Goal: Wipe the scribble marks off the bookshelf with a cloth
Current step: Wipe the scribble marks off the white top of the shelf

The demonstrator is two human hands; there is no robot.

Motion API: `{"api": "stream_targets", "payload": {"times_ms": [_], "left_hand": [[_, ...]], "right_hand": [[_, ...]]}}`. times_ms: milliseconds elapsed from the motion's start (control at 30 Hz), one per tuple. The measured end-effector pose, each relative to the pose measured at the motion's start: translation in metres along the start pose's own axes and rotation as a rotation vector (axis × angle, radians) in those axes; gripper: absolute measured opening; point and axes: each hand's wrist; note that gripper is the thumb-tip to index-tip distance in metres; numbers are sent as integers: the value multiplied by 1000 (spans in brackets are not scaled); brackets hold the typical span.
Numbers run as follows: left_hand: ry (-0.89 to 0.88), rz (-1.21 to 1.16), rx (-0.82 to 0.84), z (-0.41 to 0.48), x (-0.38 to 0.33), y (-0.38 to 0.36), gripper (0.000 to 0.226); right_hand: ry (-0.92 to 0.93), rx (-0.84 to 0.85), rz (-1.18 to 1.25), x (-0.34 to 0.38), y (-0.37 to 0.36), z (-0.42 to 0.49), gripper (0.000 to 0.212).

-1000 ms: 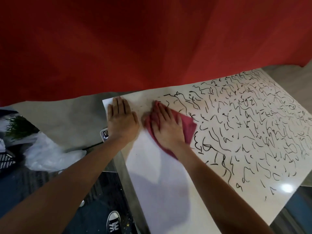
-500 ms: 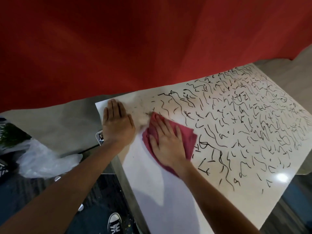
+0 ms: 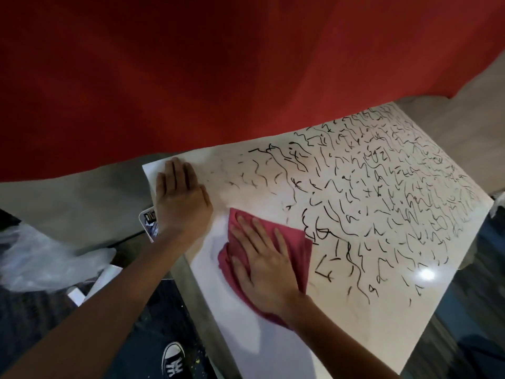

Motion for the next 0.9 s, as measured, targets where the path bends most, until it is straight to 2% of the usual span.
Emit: {"api": "stream_targets", "payload": {"times_ms": [100, 167, 233, 333, 467, 533, 667, 800, 900], "left_hand": [[-13, -6, 4, 2, 0, -1, 58], [-10, -26, -15, 2, 0, -1, 69], [-3, -28, -53, 1, 1, 1, 69], [-8, -3, 36, 0, 3, 4, 60], [-15, -9, 5, -1, 4, 1, 61], [-12, -14, -3, 0, 5, -2, 57], [-13, -51, -60, 0, 5, -5, 68], [-6, -50, -79, -1, 4, -1, 58], [0, -35, -59, -4, 3, 2, 55]], "right_hand": [[8, 21, 20, -7, 2, 65, 54], [-68, 31, 10, -10, 6, 108, 60], [-112, 59, 5, -9, 5, 129, 69], [-64, -12, 12, -3, 3, 89, 64], [-9, -19, -8, 9, 0, -29, 53], [-16, -34, -11, 9, -2, -47, 51], [-22, 19, 17, 1, 2, 23, 54], [-149, 43, 32, -15, 6, 122, 56], [-167, 53, 15, -13, 1, 126, 56]]}}
Point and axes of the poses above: each hand's wrist, its own z-axis towards the middle knuckle, its own y-axis out of the back of the hand, x = y × z, and after that the axes turned 10 degrees about z, right-handed
